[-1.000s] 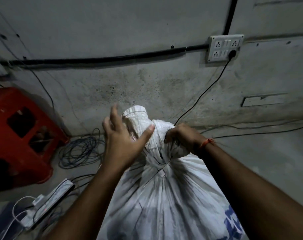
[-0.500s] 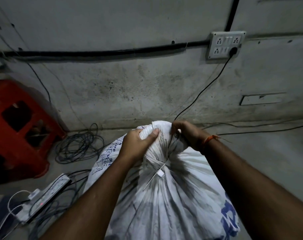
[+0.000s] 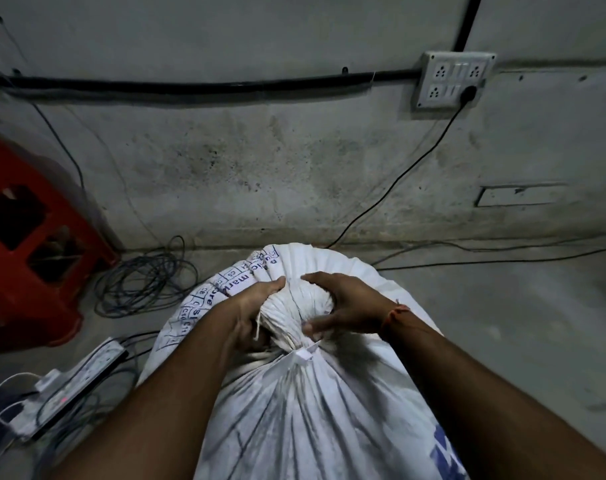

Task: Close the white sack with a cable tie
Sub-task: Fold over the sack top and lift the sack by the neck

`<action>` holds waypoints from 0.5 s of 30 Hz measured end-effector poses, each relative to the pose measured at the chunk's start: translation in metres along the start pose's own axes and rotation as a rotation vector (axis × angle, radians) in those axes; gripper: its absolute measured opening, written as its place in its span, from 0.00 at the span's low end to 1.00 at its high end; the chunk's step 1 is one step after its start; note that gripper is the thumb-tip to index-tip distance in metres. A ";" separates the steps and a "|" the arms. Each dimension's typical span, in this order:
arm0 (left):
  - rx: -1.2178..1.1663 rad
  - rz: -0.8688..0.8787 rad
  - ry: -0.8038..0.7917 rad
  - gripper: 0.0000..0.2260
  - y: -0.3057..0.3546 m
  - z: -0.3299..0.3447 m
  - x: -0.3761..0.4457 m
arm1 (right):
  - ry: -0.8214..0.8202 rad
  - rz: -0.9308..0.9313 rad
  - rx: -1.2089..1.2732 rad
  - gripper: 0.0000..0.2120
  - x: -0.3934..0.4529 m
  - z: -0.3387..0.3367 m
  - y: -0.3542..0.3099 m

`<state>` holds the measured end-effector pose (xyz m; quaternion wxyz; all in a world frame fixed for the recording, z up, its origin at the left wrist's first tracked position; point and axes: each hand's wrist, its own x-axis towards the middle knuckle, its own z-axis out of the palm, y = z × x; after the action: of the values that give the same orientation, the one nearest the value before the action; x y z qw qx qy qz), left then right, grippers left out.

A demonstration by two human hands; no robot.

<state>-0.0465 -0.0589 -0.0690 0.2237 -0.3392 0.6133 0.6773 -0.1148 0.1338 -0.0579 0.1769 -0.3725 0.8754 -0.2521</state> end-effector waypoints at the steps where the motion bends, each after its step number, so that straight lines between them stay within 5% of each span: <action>1: 0.081 -0.003 0.036 0.33 -0.003 -0.001 0.000 | 0.015 -0.010 -0.010 0.39 0.003 0.004 0.000; 5: 0.809 0.286 0.419 0.44 -0.014 -0.009 -0.001 | 0.094 -0.013 -0.005 0.24 0.015 0.035 0.009; 7: 0.960 0.481 0.282 0.50 -0.023 -0.010 -0.006 | 0.090 0.024 0.044 0.22 0.019 0.038 0.014; 9: 1.050 0.448 0.125 0.57 -0.037 -0.014 -0.002 | 0.023 0.066 0.063 0.21 0.021 0.037 0.016; 15: 1.239 0.407 0.252 0.52 -0.076 -0.026 0.033 | -0.112 0.169 0.015 0.33 0.022 0.060 0.026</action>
<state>-0.0085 -0.0772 -0.1453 0.1716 -0.1019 0.9626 0.1833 -0.1139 0.1137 -0.1242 0.2489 -0.3093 0.8907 -0.2215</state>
